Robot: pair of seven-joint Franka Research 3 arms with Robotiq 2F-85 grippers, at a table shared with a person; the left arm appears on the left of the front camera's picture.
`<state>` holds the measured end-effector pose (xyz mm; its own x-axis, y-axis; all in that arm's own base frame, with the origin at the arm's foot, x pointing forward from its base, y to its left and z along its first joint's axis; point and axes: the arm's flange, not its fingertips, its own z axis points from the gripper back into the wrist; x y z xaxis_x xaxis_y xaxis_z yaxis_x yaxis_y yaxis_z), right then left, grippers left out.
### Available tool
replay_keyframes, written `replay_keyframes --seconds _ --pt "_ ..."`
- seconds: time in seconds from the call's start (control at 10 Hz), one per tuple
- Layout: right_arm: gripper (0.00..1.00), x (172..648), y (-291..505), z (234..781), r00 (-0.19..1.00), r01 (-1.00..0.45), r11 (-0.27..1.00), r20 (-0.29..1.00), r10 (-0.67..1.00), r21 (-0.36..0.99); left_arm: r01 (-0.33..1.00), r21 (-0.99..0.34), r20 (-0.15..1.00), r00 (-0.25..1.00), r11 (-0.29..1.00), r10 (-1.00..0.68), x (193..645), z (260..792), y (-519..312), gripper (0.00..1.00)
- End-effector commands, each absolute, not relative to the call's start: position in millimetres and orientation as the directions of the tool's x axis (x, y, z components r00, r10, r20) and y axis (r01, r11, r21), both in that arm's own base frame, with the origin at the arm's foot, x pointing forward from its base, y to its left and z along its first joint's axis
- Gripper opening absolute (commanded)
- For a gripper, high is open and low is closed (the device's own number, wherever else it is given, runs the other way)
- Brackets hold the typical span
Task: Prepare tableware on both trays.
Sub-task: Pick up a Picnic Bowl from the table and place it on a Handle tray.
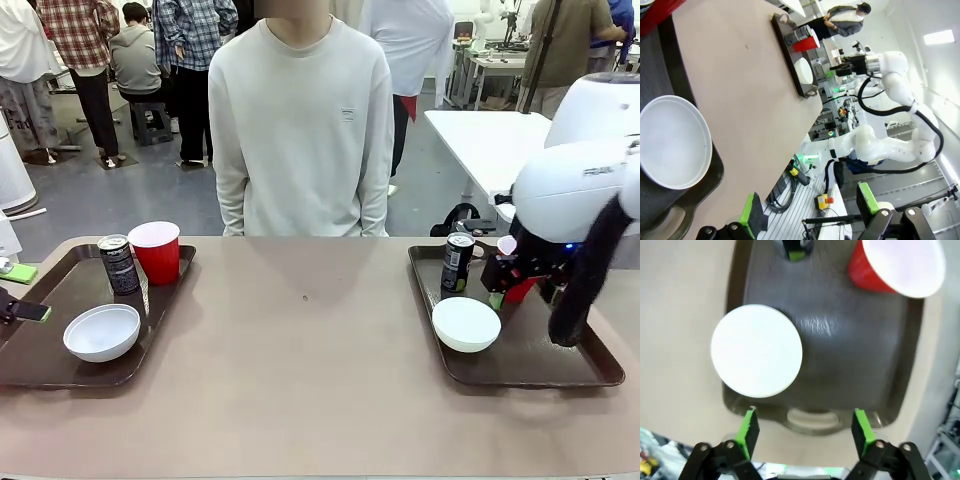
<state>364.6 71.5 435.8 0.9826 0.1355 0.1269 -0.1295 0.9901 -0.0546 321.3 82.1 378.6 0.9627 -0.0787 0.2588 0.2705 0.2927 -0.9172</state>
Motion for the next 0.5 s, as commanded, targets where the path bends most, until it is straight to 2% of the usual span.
replay_keyframes --seconds 0.0,0.1,0.2,0.4 --pt "1.0 326.8 69.8 460.1 0.972 -0.183 0.983 0.151 0.181 -0.004 0.287 -0.915 0.273 0.958 0.285 -0.088 318.5 378.8 85.0 1.0" --pt "1.0 318.2 68.3 470.1 0.972 -0.185 0.982 0.154 0.178 0.031 0.287 -0.915 0.273 0.958 0.285 -0.088 318.5 378.8 85.0 1.0" --pt "1.0 350.6 72.7 455.4 0.979 -0.144 0.988 0.142 0.149 -0.046 0.287 -0.915 0.273 0.958 0.285 -0.088 318.5 378.8 85.0 1.0" --pt "1.0 350.6 72.7 455.4 0.979 -0.144 0.988 0.142 0.149 -0.046 0.287 -0.915 0.273 0.958 0.285 -0.088 318.5 378.8 85.0 1.0"
